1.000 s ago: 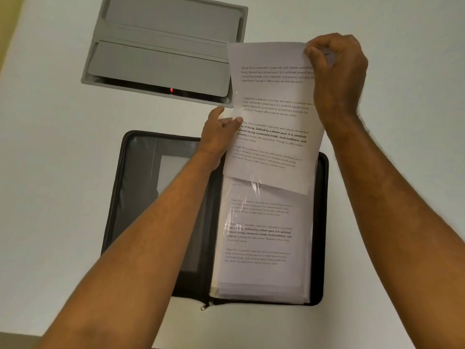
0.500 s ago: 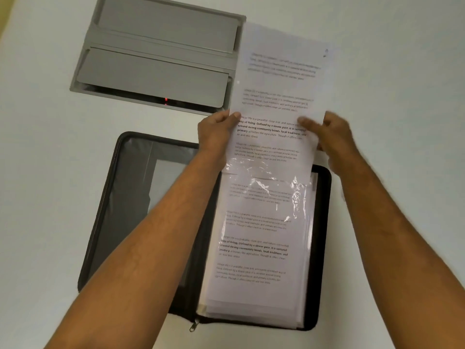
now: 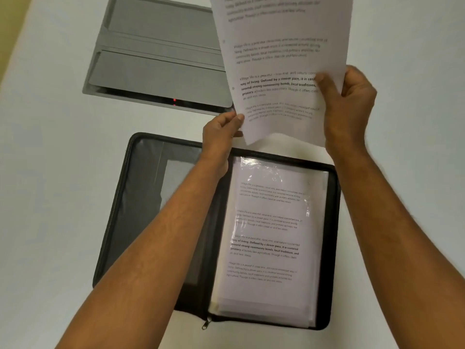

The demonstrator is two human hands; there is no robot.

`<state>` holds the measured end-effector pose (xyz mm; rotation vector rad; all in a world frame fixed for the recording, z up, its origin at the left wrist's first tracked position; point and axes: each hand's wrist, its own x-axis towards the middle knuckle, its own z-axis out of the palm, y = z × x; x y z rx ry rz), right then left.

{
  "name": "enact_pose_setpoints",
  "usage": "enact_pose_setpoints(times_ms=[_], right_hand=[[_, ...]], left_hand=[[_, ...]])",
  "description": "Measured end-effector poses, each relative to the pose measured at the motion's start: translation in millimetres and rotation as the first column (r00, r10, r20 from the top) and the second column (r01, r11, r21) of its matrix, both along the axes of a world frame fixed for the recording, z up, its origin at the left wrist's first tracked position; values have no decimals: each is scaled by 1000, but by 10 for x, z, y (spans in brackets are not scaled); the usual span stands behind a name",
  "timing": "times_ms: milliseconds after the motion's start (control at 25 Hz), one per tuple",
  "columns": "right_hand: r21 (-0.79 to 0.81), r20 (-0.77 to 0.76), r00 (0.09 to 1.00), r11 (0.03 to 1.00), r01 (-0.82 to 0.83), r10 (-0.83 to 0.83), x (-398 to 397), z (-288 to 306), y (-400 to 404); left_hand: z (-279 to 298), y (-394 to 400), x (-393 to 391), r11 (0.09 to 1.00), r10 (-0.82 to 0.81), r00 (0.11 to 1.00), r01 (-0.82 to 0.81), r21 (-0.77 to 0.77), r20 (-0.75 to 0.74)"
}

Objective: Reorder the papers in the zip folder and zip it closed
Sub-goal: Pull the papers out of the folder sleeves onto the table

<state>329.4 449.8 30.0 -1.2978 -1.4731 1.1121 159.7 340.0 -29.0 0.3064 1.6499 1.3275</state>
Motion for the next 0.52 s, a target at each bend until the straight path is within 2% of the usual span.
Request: enact_pose_setpoints(times_ms=[80, 200, 320, 520], right_hand=[[3, 39, 999, 1000, -6, 6, -104, 79, -120], [-85, 65, 998, 996, 25, -20, -274, 12, -473], [-238, 58, 998, 971, 13, 1, -522, -262, -1185], [-497, 64, 995, 867, -33, 75, -861, -605, -2642]], left_hand=[[132, -143, -96, 1000, 22, 999, -21, 18, -36], [251, -652, -350, 1000, -5, 977, -1, -28, -213], [210, -1450, -642, 984, -10, 941, -50, -169, -340], [24, -2781, -920, 899, -34, 934, -127, -419, -356]])
